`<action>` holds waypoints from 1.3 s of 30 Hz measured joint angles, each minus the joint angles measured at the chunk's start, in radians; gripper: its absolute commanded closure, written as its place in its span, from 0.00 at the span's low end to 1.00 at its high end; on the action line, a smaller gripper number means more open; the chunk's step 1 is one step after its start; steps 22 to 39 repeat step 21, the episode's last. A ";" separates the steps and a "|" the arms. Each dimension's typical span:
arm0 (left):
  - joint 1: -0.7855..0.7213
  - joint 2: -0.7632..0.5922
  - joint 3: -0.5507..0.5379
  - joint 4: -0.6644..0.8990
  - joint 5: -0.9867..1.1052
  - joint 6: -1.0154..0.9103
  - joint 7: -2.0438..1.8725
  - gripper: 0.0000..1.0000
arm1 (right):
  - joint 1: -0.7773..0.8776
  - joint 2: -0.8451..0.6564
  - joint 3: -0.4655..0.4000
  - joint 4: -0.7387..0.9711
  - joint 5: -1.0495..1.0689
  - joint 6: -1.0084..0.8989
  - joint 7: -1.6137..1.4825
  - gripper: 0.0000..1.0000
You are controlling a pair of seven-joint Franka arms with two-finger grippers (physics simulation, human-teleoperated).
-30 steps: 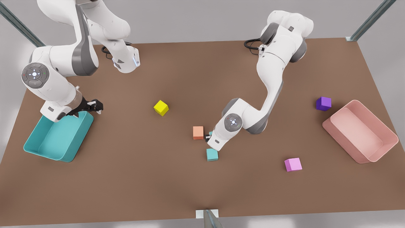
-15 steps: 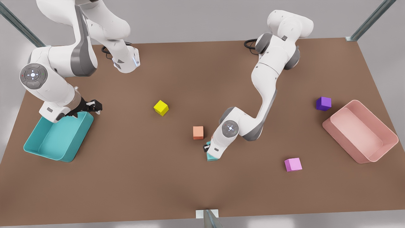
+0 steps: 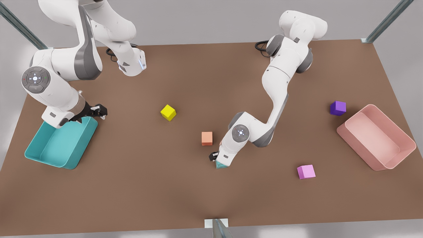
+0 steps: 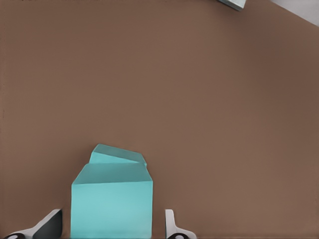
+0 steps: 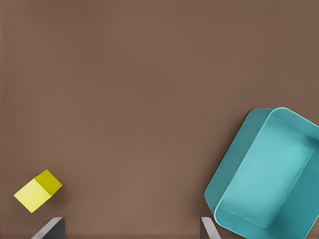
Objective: Stack the two blue cubes on top of each other
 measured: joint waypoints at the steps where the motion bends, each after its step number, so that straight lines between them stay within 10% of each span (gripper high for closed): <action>1: 0.000 -0.007 0.000 0.000 0.000 -0.009 -0.002 0.00 | 0.000 0.001 0.000 0.000 0.000 0.000 0.000 0.00; 6: 0.006 -0.035 0.000 0.003 -0.001 -0.050 -0.009 0.00 | 0.002 0.001 0.001 0.001 0.000 0.001 0.001 0.00; 13: 0.348 -0.472 0.000 0.000 0.041 -0.514 0.119 0.00 | 0.001 0.002 0.001 0.001 0.000 0.001 0.001 0.00; 17: 0.431 -0.811 0.034 -0.401 0.034 -0.637 0.267 0.00 | 0.001 0.002 0.001 0.001 0.000 0.001 0.002 0.00; 39: 0.445 -0.838 0.065 -0.449 -0.047 -0.684 0.385 0.00 | 0.001 0.002 0.001 0.001 0.000 0.001 0.002 0.00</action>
